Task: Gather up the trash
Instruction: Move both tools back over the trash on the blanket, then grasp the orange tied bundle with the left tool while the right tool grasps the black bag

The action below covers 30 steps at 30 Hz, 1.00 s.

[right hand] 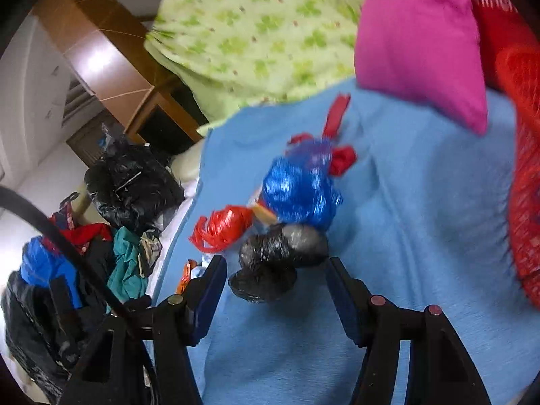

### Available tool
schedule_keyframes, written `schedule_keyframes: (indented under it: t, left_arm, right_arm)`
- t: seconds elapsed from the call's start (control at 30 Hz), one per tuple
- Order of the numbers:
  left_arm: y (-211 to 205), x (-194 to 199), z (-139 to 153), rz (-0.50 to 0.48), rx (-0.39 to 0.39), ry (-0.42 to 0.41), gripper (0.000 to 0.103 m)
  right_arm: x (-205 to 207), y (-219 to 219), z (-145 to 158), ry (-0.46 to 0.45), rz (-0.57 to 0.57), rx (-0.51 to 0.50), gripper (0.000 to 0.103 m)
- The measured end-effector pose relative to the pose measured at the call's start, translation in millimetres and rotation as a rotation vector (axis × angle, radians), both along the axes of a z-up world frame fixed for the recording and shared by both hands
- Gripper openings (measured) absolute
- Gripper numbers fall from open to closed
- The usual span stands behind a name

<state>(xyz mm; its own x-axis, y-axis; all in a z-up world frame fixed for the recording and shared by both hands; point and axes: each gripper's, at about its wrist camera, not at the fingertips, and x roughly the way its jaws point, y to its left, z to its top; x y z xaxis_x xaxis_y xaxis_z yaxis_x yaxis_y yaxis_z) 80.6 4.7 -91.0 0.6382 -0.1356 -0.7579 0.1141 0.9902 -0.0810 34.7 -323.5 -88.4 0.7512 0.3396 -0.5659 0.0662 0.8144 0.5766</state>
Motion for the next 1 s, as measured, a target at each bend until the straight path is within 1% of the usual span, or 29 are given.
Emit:
schedule_keyframes:
  t: [0.1, 0.17, 0.27, 0.37, 0.43, 0.47, 0.57, 0.63, 0.7, 0.77, 0.83, 1.0]
  left_arm:
    - [2, 9, -6, -0.002, -0.039, 0.024, 0.072]
    - [0, 17, -10, -0.001, -0.035, 0.022, 0.072]
    - [-6, 33, -21, -0.002, -0.023, 0.05, 0.072]
    - [-5, 41, -32, 0.017, -0.033, 0.079, 0.072]
    - [-3, 44, -39, 0.018, -0.056, 0.113, 0.071]
    - [-1, 45, -41, 0.02, -0.067, 0.119, 0.07]
    - [6, 48, -44, 0.041, -0.1, 0.125, 0.056]
    - [8, 50, -48, 0.03, -0.137, 0.146, 0.043]
    - [7, 52, -53, 0.012, -0.167, 0.17, 0.036]
    - [7, 54, -56, 0.005, -0.18, 0.179, 0.034]
    - [6, 53, -56, -0.001, -0.182, 0.172, 0.034]
    - [12, 51, -55, 0.003, -0.2, 0.167, 0.033]
  right_arm:
    - [10, -1, -8, 0.028, 0.006, 0.03, 0.065]
    - [18, -2, -14, 0.046, 0.005, 0.053, 0.065]
    - [30, -3, -20, 0.069, 0.023, 0.105, 0.065]
    - [39, 1, -27, 0.105, 0.066, 0.152, 0.065]
    - [45, 7, -32, 0.124, 0.089, 0.164, 0.065]
    - [47, 9, -33, 0.128, 0.098, 0.167, 0.065]
    - [53, 19, -35, 0.133, 0.104, 0.152, 0.065]
    - [57, 20, -40, 0.144, 0.079, 0.176, 0.065]
    - [62, 20, -45, 0.162, 0.039, 0.2, 0.065]
    - [64, 17, -47, 0.167, -0.009, 0.202, 0.065]
    - [67, 12, -51, 0.17, -0.051, 0.232, 0.065]
    - [81, 11, -66, 0.227, -0.08, 0.251, 0.065]
